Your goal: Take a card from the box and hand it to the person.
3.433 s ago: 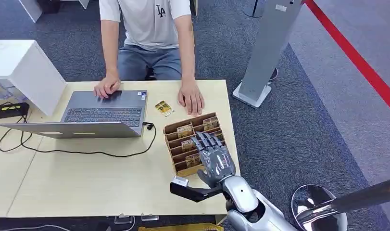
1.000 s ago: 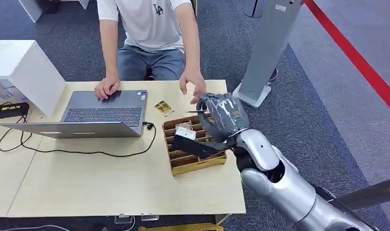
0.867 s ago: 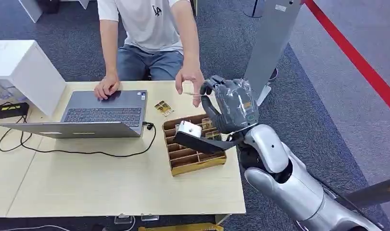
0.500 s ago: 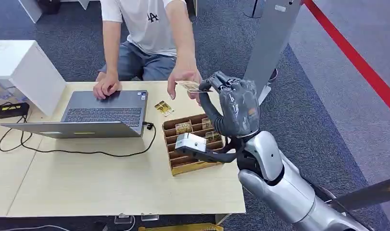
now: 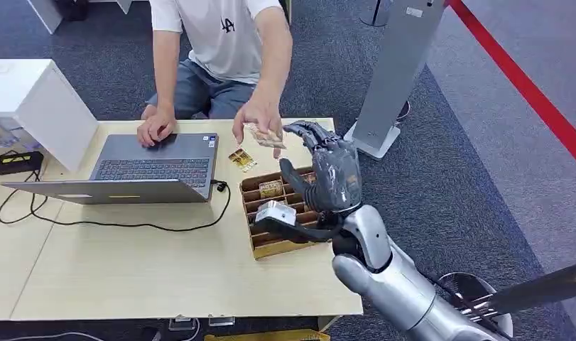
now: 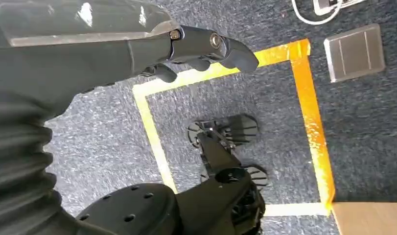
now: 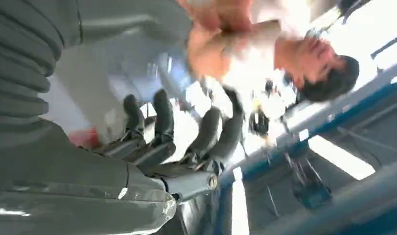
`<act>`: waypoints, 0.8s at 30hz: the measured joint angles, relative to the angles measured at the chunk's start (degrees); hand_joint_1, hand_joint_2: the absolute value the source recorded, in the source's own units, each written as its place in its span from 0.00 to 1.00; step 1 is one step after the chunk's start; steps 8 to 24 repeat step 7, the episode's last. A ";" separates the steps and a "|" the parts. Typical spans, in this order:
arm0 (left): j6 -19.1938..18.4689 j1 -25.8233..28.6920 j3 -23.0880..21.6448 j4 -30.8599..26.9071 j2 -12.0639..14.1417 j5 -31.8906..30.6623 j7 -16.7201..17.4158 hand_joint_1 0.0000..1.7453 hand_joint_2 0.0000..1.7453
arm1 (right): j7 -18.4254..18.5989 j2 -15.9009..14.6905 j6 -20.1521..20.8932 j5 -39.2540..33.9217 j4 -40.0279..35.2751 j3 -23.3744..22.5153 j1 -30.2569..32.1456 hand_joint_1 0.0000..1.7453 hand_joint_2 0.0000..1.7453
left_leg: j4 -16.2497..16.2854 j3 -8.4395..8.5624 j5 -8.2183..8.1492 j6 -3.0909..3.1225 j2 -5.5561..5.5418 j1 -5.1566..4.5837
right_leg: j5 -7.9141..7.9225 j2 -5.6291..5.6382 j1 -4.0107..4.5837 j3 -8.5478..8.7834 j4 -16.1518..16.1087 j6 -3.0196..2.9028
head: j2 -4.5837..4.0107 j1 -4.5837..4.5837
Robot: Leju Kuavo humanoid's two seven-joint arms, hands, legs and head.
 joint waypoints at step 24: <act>0.61 0.73 0.00 0.00 0.00 1.84 -0.24 0.00 0.00 | -15.93 0.79 12.31 -46.93 3.21 -1.40 2.97 0.00 1.00 | 0.00 -0.04 -0.01 0.00 0.00 0.00 | 0.00 -0.01 0.00 -0.06 0.00 0.00 | 0.00 -0.02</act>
